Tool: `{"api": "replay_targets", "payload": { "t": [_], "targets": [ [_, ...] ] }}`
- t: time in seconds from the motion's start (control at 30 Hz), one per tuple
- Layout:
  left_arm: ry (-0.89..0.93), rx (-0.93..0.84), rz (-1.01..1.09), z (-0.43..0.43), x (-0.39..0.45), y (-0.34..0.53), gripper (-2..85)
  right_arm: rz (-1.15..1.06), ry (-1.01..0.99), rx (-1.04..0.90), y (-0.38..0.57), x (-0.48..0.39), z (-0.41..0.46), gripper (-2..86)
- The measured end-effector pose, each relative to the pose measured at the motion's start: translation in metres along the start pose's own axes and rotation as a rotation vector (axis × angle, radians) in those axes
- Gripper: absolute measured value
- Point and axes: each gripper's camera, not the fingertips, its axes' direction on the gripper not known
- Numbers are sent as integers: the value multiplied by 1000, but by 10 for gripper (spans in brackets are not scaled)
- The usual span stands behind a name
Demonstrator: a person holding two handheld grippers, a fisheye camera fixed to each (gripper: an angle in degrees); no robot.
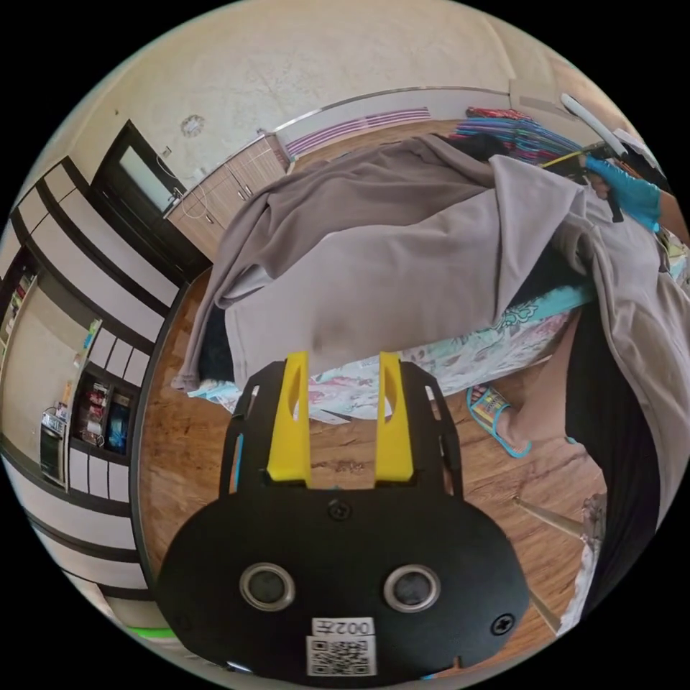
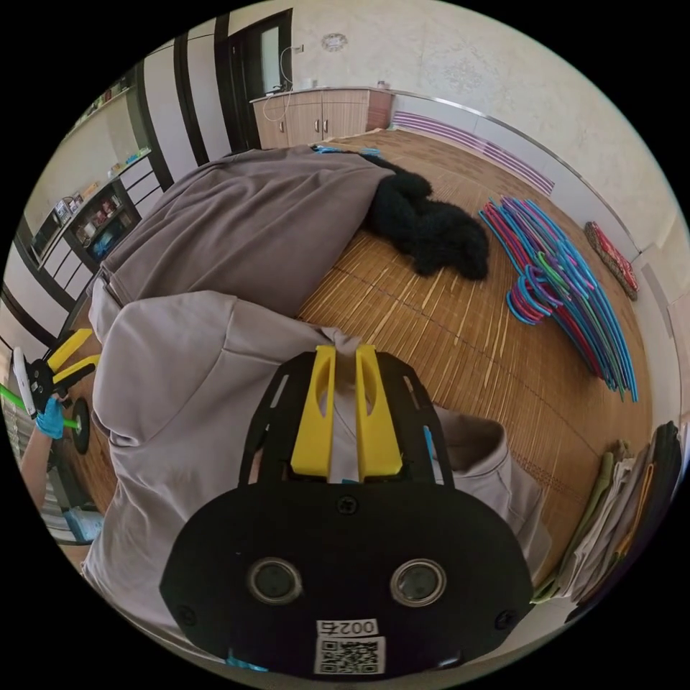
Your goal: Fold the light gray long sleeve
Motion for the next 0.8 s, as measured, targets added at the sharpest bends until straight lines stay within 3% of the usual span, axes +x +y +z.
{"api": "replay_targets", "payload": {
  "t": [0.3,0.47,0.53,0.8],
  "targets": [
    [-62,-51,93,24,-4,-15,117,27,-10,2,21,15,39,50],
    [-33,-25,101,17,-13,-20,44,19,-12,8,31,22,53,48],
    [-20,-16,105,7,-21,-21,5,18,-10,15,34,25,55,47],
    [36,7,210,-65,-62,-25,-9,21,48,91,50,38,52,42]
  ]
}}
